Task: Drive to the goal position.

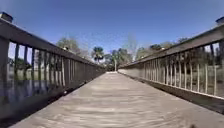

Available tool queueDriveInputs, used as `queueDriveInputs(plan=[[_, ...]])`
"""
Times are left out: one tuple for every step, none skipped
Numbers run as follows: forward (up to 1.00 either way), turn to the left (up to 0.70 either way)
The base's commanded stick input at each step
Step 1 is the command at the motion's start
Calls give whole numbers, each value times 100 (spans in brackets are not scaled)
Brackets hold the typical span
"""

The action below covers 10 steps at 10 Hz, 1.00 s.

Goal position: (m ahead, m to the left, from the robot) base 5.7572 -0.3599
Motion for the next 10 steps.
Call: queueDriveInputs(plan=[[70, 0], [81, 0], [85, 0], [85, 0], [85, 0], [85, -2], [85, -31], [85, 0], [85, 0], [85, 0]])
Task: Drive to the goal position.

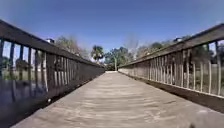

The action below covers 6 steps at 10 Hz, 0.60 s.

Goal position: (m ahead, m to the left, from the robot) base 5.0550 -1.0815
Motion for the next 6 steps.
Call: queueDriveInputs(plan=[[85, 0], [85, 0], [85, 0], [85, 0], [85, 0], [85, 0]])
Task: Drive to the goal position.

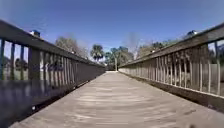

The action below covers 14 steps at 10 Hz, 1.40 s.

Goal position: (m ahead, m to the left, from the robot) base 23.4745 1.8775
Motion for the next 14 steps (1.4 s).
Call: queueDriveInputs(plan=[[85, 0], [85, 0], [85, 0], [85, 0], [85, 0], [85, 0], [85, 0], [85, 0], [85, -1], [85, -23], [85, -26], [85, 0], [85, 0], [85, 0]])
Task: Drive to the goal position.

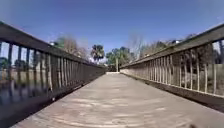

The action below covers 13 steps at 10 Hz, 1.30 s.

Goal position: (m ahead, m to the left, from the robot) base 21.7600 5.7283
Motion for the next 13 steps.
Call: queueDriveInputs(plan=[[85, 0], [85, 0], [85, 0], [85, 0], [85, 0], [85, 0], [85, 0], [85, 0], [85, 0], [85, 0], [85, 0], [85, 0], [85, 0]])
